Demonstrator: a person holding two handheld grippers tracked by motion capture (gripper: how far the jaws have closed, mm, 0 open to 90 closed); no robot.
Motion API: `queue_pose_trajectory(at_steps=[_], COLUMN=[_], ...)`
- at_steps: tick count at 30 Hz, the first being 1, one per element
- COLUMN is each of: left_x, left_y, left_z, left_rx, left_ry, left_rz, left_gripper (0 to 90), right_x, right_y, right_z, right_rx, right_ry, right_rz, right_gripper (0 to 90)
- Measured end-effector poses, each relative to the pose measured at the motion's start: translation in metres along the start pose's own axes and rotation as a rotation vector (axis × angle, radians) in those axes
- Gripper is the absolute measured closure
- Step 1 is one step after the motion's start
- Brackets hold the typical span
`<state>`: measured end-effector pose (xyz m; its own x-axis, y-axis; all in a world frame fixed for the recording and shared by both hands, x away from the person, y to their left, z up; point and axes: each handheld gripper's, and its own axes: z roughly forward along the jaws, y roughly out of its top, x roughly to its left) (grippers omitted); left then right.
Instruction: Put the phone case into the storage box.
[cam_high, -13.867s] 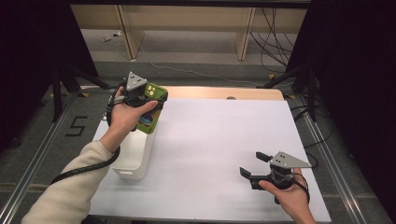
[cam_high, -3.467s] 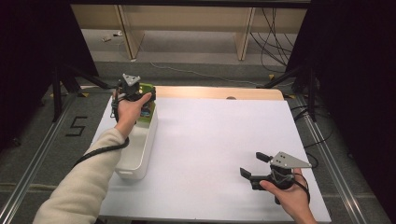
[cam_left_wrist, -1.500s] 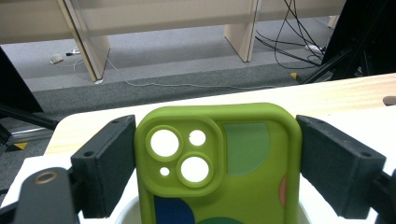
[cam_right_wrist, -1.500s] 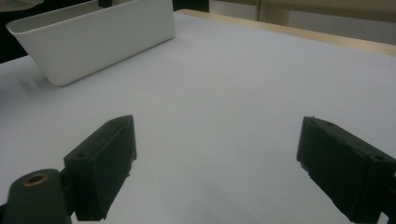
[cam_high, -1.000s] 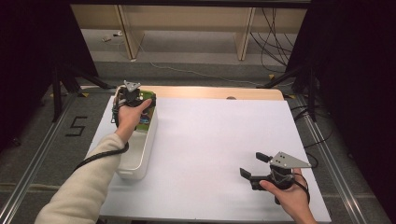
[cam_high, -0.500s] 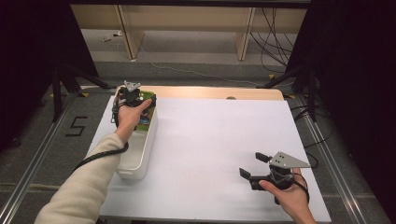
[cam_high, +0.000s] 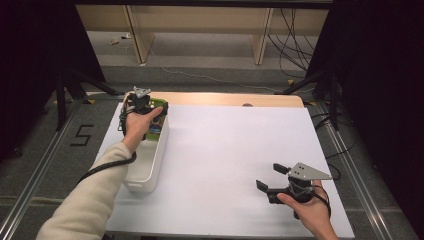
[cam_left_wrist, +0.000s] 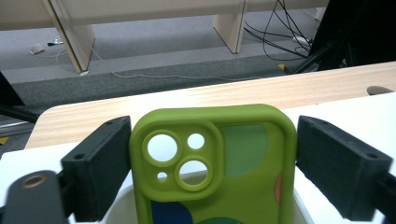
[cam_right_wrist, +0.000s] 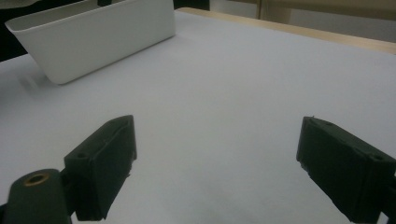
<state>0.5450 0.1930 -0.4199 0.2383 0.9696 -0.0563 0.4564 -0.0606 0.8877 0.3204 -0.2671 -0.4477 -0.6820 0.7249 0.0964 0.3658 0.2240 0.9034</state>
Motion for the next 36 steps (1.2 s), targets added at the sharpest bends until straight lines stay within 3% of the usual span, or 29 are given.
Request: queue_pose_trajectory(at_steps=[13,36], left_x=[0.0,-0.004], left_y=[0.003,0.004], left_z=[0.0,-0.013], left_rx=[0.003,0.014], left_ry=[0.0,-0.024], left_rz=[0.008,-0.014], left_gripper=[1.8,0.0], right_x=[0.0,0.001], right_y=[0.0,0.0], right_z=[0.0,0.0], right_rx=[0.001,0.003], right_ry=[0.003,-0.002], right_rz=[-0.001,-0.004], right_gripper=[13.2,13.2])
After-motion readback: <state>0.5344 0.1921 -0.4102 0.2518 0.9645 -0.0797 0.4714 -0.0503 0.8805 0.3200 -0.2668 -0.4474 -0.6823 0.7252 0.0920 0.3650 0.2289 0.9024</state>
